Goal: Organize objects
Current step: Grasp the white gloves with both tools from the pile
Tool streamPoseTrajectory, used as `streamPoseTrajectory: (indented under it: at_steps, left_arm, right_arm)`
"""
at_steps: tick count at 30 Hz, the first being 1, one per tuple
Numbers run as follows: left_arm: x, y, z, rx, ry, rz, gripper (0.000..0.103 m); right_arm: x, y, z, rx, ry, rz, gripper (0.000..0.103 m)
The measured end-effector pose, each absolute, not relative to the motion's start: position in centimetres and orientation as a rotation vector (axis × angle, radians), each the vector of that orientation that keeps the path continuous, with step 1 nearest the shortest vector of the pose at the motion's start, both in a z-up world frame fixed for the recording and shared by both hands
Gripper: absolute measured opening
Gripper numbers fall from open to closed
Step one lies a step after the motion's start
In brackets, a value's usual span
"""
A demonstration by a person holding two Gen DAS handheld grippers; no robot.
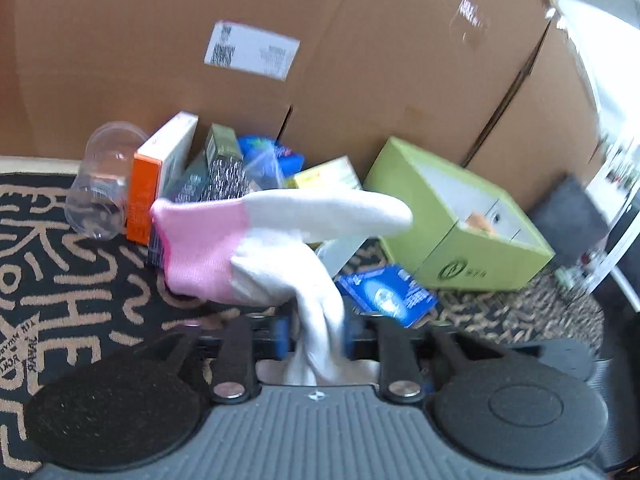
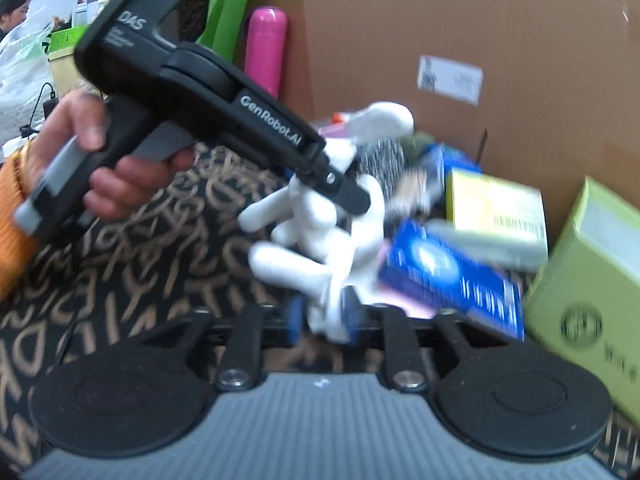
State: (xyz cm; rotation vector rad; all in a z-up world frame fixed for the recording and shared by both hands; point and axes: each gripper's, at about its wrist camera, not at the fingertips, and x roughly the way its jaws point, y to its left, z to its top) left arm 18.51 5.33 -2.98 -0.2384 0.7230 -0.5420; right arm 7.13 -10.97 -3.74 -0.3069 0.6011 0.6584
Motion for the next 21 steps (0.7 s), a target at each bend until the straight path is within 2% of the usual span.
streamPoseTrajectory:
  at_steps: [1, 2, 3, 5, 6, 8, 9, 11, 14, 16, 17, 18, 19, 20, 21]
  left_arm:
    - [18.7, 5.3, -3.2, -0.245, 0.725, -0.508, 0.055]
    - [18.7, 5.5, -3.3, -0.258, 0.714, -0.467, 0.067]
    - [18.8, 5.9, -3.4, -0.275, 0.697, -0.430, 0.071]
    - [18.9, 6.8, -3.5, -0.317, 0.669, -0.372, 0.073]
    - [19.1, 7.2, -3.7, -0.344, 0.661, -0.341, 0.076]
    - [19.6, 8.2, -3.9, -0.397, 0.650, -0.274, 0.079]
    - [19.9, 8.4, -4.2, -0.414, 0.656, -0.242, 0.079]
    - [20.5, 8.6, -4.6, -0.430, 0.671, -0.210, 0.079]
    - [20.4, 9.1, -4.3, -0.449, 0.655, -0.185, 0.078]
    - [20.4, 9.5, -4.3, -0.463, 0.663, -0.198, 0.069]
    - [20.6, 9.7, -4.2, -0.458, 0.680, -0.219, 0.047]
    - [20.8, 9.9, -4.3, -0.448, 0.701, -0.238, 0.028]
    - [21.0, 10.1, -4.3, -0.447, 0.721, -0.250, 0.027]
    - [21.2, 10.4, -4.4, -0.459, 0.732, -0.257, 0.027]
    - [21.1, 10.5, -4.5, -0.470, 0.739, -0.254, 0.027]
  right_arm:
    - [6.9, -11.5, -3.7, -0.292, 0.600, 0.641, 0.058]
    - [6.5, -11.9, -3.6, -0.281, 0.588, 0.625, 0.062]
    - [6.5, -12.1, -3.4, -0.274, 0.575, 0.618, 0.062]
    - [6.6, -12.3, -3.0, -0.239, 0.569, 0.626, 0.062]
    - [6.9, -12.4, -2.9, -0.215, 0.575, 0.641, 0.063]
    - [7.5, -12.2, -3.0, -0.175, 0.598, 0.647, 0.071]
    - [7.6, -12.1, -3.3, -0.163, 0.611, 0.633, 0.074]
    - [8.0, -12.2, -3.7, -0.129, 0.635, 0.603, 0.087]
    - [8.9, -12.2, -4.0, -0.055, 0.636, 0.603, 0.090]
    - [9.7, -11.8, -4.3, -0.050, 0.618, 0.594, 0.091]
    - [10.3, -11.6, -4.5, -0.054, 0.618, 0.582, 0.090]
    - [10.9, -11.3, -4.8, -0.053, 0.622, 0.568, 0.086]
    - [11.5, -11.1, -5.0, -0.054, 0.628, 0.559, 0.064]
    - [11.9, -10.9, -5.1, -0.060, 0.632, 0.562, 0.029]
    - [12.0, -10.7, -5.1, -0.061, 0.632, 0.577, 0.017]
